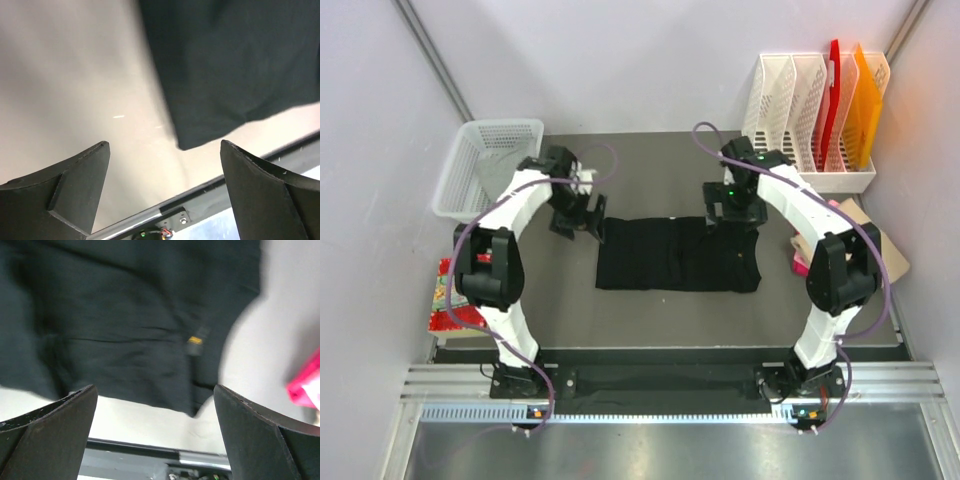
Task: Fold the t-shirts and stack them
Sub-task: Grab one side of the 2/3 rectangular tshirt with left arm
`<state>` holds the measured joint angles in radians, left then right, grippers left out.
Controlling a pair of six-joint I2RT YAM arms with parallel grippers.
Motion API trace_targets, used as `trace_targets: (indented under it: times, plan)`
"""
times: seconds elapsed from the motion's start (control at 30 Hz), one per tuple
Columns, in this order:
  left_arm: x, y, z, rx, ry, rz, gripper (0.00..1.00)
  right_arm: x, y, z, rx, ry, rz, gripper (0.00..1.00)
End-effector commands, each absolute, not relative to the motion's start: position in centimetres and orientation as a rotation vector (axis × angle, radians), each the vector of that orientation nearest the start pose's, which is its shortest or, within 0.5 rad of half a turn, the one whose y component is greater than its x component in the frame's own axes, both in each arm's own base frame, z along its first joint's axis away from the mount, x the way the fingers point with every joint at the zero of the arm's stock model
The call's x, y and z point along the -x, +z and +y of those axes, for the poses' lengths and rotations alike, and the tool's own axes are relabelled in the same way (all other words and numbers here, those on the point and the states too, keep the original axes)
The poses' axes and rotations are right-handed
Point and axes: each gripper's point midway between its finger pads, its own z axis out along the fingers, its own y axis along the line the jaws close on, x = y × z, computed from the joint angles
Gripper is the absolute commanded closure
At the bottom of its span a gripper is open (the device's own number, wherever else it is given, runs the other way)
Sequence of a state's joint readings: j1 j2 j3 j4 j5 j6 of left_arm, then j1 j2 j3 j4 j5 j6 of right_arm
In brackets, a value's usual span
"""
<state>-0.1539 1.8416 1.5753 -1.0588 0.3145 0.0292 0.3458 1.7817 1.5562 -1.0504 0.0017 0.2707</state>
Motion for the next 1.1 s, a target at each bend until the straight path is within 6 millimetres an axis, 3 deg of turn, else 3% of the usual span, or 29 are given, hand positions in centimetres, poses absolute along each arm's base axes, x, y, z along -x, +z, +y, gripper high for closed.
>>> trace_targets:
  times: [0.0, 0.07, 0.2, 0.43, 0.73, 0.83, 0.87, 1.0, 1.07]
  plan:
    - [-33.4, 9.5, -14.6, -0.461, -0.61, 2.858, 0.05, -33.9, 14.4, 18.9, 0.204, 0.272, 2.815, 0.0]
    - [-33.1, 8.9, -15.2, -0.485, -0.633, 2.869, 0.07, -33.8, 14.7, 20.1, 0.229, 0.299, 2.809, 0.0]
    - [-32.6, 8.1, -15.8, -0.506, -0.653, 2.889, 0.07, -33.5, 14.6, 20.3, 0.235, 0.292, 2.819, 0.0]
    - [-31.8, 5.6, -14.6, -0.49, -0.584, 2.916, 0.08, -33.4, 14.9, 20.2, 0.234, 0.289, 2.817, 0.0]
    - [-33.3, 3.3, -15.8, -0.546, -0.669, 2.868, 0.08, -32.8, 14.8, 20.1, 0.235, 0.284, 2.834, 0.0]
    - [-33.8, 3.1, -16.6, -0.539, -0.724, 2.859, 0.17, -32.6, 14.9, 19.9, 0.234, 0.279, 2.835, 0.0]
    - [-33.9, 3.0, -16.8, -0.531, -0.734, 2.862, 0.29, -32.6, 14.9, 19.9, 0.234, 0.277, 2.835, 0.0]
    - [-33.9, 2.3, -17.3, -0.51, -0.792, 2.875, 0.56, -32.5, 15.0, 19.7, 0.235, 0.269, 2.836, 0.0]
    - [-33.7, 1.9, -17.4, -0.51, -0.798, 2.883, 0.64, -32.5, 15.0, 19.7, 0.237, 0.271, 2.836, 0.0]
